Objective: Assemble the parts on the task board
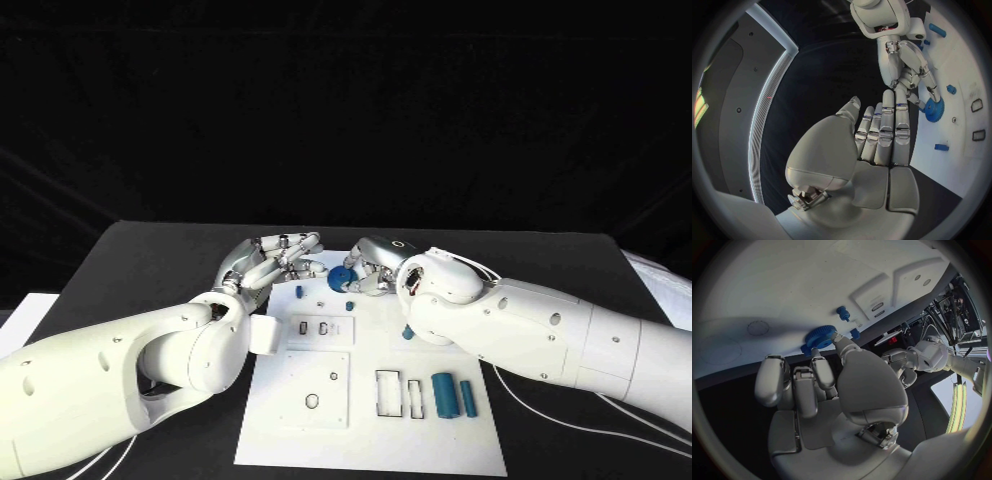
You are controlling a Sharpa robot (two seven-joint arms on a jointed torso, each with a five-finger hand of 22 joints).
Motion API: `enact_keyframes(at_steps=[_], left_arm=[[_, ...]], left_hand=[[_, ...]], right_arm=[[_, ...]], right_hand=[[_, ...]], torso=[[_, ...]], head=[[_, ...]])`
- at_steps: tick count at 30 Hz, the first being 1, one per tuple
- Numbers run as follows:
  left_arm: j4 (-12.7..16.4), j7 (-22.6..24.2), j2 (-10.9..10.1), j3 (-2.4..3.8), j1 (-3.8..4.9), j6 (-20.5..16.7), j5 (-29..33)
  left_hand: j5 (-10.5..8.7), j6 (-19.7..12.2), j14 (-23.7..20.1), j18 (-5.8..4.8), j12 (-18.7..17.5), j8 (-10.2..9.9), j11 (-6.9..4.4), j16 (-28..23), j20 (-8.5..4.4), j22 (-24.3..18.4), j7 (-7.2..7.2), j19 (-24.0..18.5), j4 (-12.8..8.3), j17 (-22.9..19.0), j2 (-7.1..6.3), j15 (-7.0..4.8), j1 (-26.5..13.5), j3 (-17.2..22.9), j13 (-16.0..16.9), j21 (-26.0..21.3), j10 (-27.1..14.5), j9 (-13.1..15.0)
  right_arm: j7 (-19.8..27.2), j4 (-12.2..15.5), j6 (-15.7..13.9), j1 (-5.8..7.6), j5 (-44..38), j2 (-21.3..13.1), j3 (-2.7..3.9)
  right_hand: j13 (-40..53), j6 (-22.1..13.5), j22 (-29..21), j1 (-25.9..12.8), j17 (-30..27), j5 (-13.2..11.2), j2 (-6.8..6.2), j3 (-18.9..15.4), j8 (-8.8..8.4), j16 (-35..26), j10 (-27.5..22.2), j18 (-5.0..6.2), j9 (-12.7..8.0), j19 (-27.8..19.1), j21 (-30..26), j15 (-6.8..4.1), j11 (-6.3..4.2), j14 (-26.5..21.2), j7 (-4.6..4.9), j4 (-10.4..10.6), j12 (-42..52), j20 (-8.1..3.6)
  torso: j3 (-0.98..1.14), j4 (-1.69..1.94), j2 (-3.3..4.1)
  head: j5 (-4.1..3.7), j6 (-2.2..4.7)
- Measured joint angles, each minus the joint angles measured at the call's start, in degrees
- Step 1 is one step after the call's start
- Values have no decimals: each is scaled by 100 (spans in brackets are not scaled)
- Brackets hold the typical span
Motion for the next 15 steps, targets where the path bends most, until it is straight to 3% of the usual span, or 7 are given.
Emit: enact_keyframes(at_steps=[9,15], left_arm=[[1,-4,2,0,0,2,0],[5,-8,-1,0,0,3,0]], left_hand=[[0,0,0,0,0,0,0,0,0,0,0,0,0,-1,0,0,0,0,-1,0,0,0],[0,0,0,0,0,0,0,0,0,0,0,0,0,-1,0,0,0,0,-5,0,0,0]], right_arm=[[10,-109,42,4,129,43,-4],[97,-37,-141,1,149,-41,-11]], right_hand=[[-12,-92,6,0,0,32,0,-16,-36,0,0,0,-14,0,0,0,0,0,51,16,0,0],[-3,-133,37,0,-1,233,0,-16,-50,0,19,0,-11,12,0,20,20,-20,52,16,0,12]], torso=[[-5,1,0],[-3,-6,-2]], head=[[-13,-12],[-1,2]])
